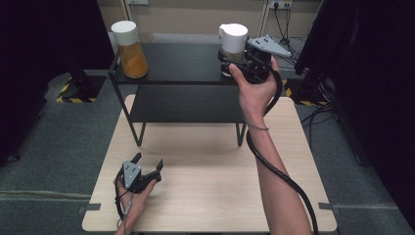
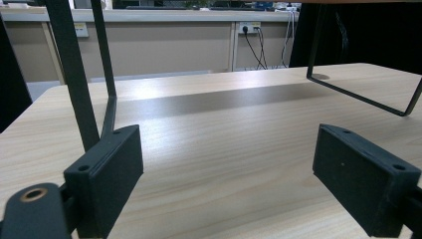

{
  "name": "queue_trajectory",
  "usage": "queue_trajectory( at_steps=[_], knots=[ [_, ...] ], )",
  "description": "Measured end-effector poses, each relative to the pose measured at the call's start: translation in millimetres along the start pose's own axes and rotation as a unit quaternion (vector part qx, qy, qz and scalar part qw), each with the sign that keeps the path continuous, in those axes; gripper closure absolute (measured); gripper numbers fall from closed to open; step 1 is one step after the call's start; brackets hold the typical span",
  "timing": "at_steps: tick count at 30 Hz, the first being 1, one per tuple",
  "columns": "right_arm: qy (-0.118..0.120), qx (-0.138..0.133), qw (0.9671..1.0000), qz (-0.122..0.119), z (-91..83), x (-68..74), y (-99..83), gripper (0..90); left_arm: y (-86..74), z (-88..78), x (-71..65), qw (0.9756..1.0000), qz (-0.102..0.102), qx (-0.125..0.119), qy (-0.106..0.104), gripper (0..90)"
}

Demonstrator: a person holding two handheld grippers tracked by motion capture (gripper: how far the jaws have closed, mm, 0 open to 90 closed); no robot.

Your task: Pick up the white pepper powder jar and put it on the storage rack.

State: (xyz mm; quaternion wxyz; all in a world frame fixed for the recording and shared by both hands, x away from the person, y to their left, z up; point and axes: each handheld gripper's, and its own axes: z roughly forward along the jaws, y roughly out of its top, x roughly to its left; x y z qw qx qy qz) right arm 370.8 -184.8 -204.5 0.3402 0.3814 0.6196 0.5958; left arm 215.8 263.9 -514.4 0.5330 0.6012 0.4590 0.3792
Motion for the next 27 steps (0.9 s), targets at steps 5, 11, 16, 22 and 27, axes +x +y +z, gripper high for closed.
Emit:
queue_trajectory(
  at_steps=[5, 11, 16, 22, 27],
  knots=[
    [0.009, -0.004, 0.9999, 0.007, -7.3, -1.2, -4.1, 7.1, 0.0, 0.1, -0.2, 1.0, 0.001, 0.0, 0.0, 11.8],
    [0.02, -0.011, 0.9997, 0.01, -18.9, -1.8, -12.0, 6.1, 0.1, -0.1, -0.1, 1.0, 0.0, 0.0, 0.0, 11.8],
    [0.027, -0.01, 0.9996, 0.008, -29.2, -2.5, -18.1, 5.6, 0.1, -0.1, -0.3, 1.0, 0.001, 0.0, 0.0, 11.7],
    [0.043, -0.015, 0.9989, 0.005, -41.5, -7.2, -25.5, 5.6, -0.1, -0.2, -0.3, 1.0, 0.001, 0.0, 0.0, 11.7],
    [0.061, -0.013, 0.998, 0.007, -49.4, -14.4, -30.2, 5.6, 0.0, -0.1, 0.0, 1.0, 0.0, 0.0, 0.0, 11.8]
  ],
)
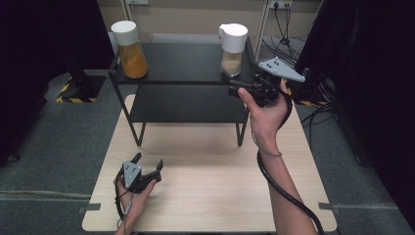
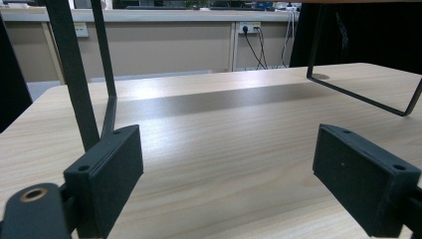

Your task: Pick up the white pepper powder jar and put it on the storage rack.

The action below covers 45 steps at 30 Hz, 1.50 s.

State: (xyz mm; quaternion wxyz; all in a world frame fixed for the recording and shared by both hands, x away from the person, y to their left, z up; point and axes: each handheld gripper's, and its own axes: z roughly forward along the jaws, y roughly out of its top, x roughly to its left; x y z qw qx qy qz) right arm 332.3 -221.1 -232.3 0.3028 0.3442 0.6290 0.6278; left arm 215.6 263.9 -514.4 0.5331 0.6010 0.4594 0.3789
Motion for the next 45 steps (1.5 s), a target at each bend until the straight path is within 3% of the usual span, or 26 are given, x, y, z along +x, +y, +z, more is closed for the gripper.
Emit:
queue_trajectory(
  at_steps=[16, 31, 45],
  knots=[
    [0.017, 0.0, 0.9998, -0.005, -27.9, -1.2, -19.8, 5.6, 0.2, 0.1, -0.7, 1.0, 0.003, 0.0, 0.001, 11.7],
    [0.029, 0.009, 0.9994, -0.015, -35.2, 6.4, -38.6, 5.6, 0.3, 0.0, -0.8, 1.0, 0.003, 0.001, 0.001, 11.7],
    [0.028, 0.015, 0.9994, -0.013, -42.9, 4.5, -49.7, 5.6, 0.0, 0.2, -1.0, 1.0, 0.003, 0.0, 0.001, 11.7]
  ],
)
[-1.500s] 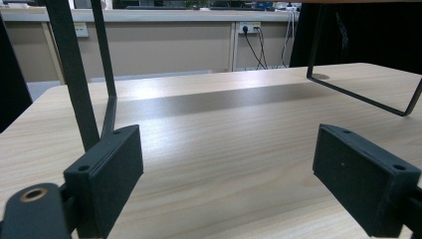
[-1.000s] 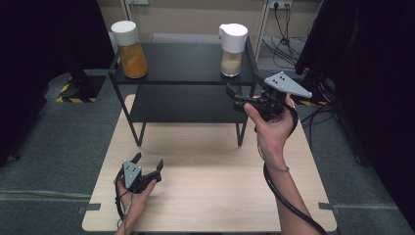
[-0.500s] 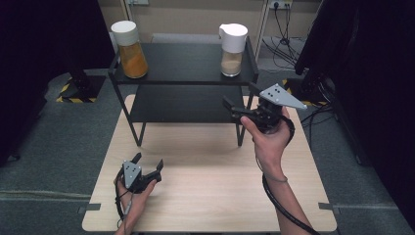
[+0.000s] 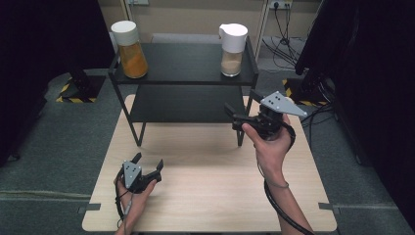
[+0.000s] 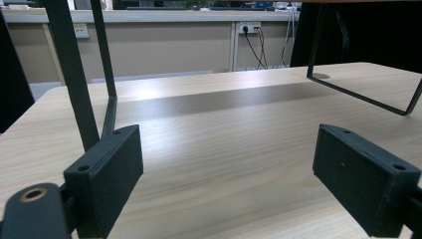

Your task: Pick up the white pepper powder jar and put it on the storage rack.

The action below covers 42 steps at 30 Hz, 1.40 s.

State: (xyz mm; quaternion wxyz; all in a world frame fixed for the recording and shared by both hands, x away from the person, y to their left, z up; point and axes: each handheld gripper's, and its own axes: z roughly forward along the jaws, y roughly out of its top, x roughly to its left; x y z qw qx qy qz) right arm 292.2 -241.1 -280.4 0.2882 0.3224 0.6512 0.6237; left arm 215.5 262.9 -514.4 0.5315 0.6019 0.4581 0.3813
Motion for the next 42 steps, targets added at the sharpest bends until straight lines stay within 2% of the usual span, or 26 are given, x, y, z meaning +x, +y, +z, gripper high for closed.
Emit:
queue_trajectory(
  at_steps=[20, 42],
  knots=[
    [0.006, 0.01, 0.9999, 0.005, -5.9, -1.3, -18.9, 5.6, 0.0, 0.1, -0.1, 1.0, 0.0, 0.0, 0.0, 11.7],
    [0.019, 0.033, 0.9991, 0.017, -11.0, 2.1, -48.8, 5.6, -0.2, 0.2, -0.4, 1.0, 0.001, -0.001, 0.0, 11.7]
  ],
)
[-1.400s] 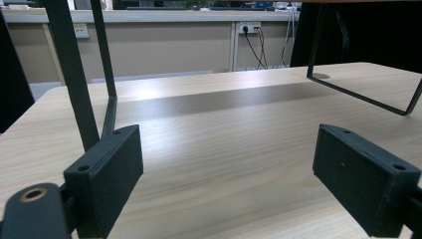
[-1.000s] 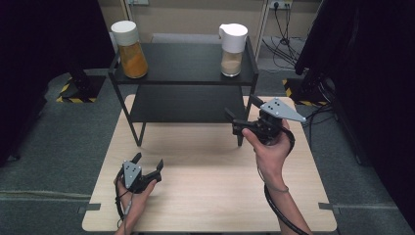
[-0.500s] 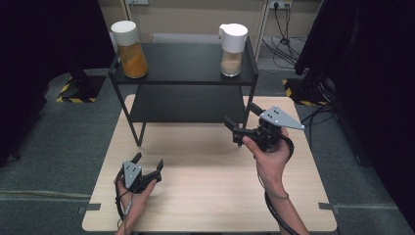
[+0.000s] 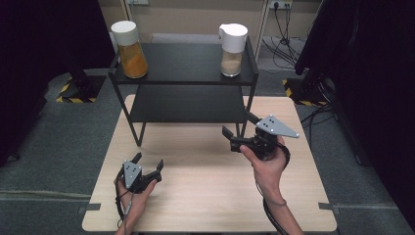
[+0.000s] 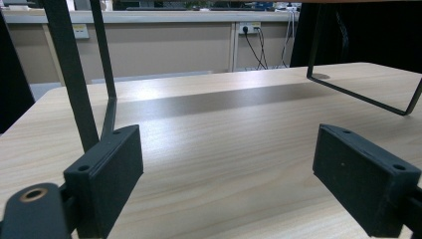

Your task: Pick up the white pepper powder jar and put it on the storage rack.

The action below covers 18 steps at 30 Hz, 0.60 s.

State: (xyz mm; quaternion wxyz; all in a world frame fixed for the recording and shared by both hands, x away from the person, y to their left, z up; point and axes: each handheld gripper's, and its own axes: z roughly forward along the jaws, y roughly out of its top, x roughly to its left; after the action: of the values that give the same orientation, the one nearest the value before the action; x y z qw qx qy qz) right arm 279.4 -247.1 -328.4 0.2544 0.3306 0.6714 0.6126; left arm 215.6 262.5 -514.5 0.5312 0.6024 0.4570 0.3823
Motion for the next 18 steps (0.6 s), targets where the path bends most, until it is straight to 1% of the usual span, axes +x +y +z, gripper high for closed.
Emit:
queue_trajectory(
  at_steps=[14, 18],
  knots=[
    [0.002, 0.016, 0.9998, 0.011, -1.3, -4.9, -20.7, 5.5, -0.1, 0.0, -0.4, 1.0, 0.001, 0.0, 0.0, 11.6],
    [0.002, 0.018, 0.9998, 0.011, -1.8, -5.5, -25.5, 5.5, -0.1, 0.0, -0.3, 1.0, 0.0, 0.0, 0.001, 11.6]
  ],
)
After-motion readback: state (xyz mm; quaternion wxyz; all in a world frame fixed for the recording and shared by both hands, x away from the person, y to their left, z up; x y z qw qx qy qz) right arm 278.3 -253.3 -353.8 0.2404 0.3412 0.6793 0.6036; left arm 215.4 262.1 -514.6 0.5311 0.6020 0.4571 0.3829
